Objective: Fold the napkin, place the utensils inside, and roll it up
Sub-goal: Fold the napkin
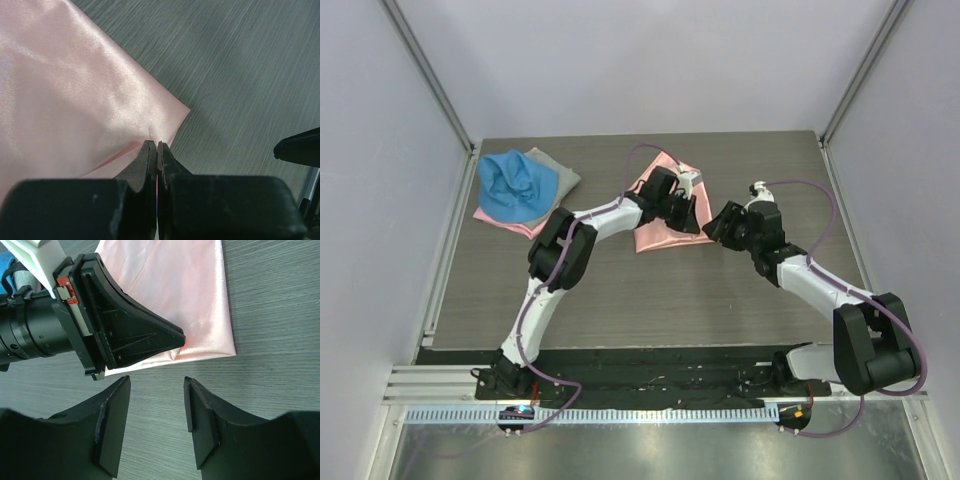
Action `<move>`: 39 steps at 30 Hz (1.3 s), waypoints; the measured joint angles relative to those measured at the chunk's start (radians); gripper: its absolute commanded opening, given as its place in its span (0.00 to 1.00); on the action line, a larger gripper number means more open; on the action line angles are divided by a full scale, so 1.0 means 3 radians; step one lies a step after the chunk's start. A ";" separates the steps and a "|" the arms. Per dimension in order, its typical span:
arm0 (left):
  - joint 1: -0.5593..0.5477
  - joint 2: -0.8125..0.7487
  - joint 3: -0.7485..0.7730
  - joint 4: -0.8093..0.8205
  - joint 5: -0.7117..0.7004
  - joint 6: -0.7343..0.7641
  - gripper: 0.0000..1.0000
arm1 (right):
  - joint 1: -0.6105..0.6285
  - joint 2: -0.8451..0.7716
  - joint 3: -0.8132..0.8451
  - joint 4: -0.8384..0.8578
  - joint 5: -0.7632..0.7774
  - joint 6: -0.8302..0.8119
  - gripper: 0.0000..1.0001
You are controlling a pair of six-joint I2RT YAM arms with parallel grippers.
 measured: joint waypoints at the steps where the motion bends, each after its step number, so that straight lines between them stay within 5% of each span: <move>1: -0.0006 0.0010 0.0008 -0.0019 -0.0001 0.0014 0.00 | 0.0000 0.0000 0.0000 -0.0001 0.0000 0.0003 0.55; 34: -0.0126 0.0272 0.0375 -0.0078 -0.0051 0.0072 0.00 | -0.0024 0.0006 0.0000 0.0011 -0.0018 0.0078 0.56; 39: -0.0128 0.0272 0.0378 0.0034 -0.0069 -0.0052 0.21 | -0.0197 -0.0061 0.0000 -0.0050 -0.0017 0.0088 0.59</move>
